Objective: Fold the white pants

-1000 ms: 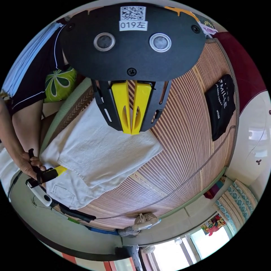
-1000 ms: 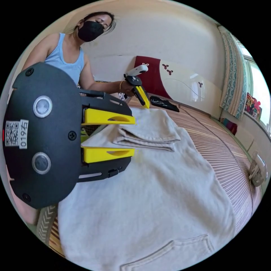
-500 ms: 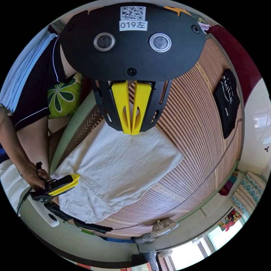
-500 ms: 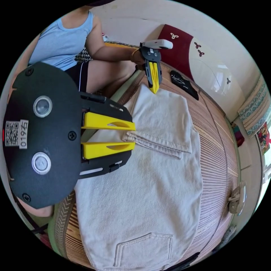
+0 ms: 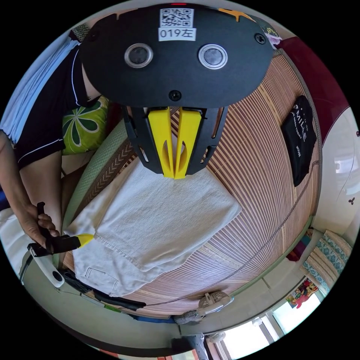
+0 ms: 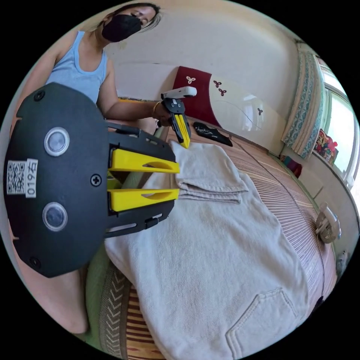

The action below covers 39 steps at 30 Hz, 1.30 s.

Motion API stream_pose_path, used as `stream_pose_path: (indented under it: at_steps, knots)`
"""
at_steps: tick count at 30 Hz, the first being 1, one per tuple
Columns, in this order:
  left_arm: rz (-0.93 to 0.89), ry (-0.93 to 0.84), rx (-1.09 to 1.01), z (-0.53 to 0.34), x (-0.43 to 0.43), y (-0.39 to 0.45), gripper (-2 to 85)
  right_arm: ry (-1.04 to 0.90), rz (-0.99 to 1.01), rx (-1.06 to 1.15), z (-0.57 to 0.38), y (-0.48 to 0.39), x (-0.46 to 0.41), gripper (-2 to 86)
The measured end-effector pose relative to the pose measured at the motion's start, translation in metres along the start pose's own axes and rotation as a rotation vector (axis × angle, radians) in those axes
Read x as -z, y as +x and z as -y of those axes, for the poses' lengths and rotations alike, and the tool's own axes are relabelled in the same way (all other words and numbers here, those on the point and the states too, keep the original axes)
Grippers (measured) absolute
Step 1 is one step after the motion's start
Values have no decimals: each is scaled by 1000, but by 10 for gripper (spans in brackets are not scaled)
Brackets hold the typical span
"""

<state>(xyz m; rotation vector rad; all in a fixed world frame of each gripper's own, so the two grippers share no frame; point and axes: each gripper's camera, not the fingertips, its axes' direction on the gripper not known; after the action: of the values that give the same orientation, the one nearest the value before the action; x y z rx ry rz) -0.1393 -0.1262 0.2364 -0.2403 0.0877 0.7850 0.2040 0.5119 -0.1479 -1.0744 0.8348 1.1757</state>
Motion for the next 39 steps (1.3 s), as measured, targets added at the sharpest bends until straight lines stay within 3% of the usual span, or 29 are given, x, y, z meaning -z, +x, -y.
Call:
stream_pose_path:
  at_steps: [9,18,30,39]
  knots:
    - [-11,7,3,-4,-4,-3,5,40,96,-82,-1,21,6,60]
    - [-14,4,6,-10,-7,-4,6,-26,67,-86,2,18,2,50]
    - [-54,22,28,-29,-10,-10,6,34,-79,11,-16,-18,20,35]
    - [-80,40,65,-51,-11,-15,5,64,51,-71,-22,11,33,29]
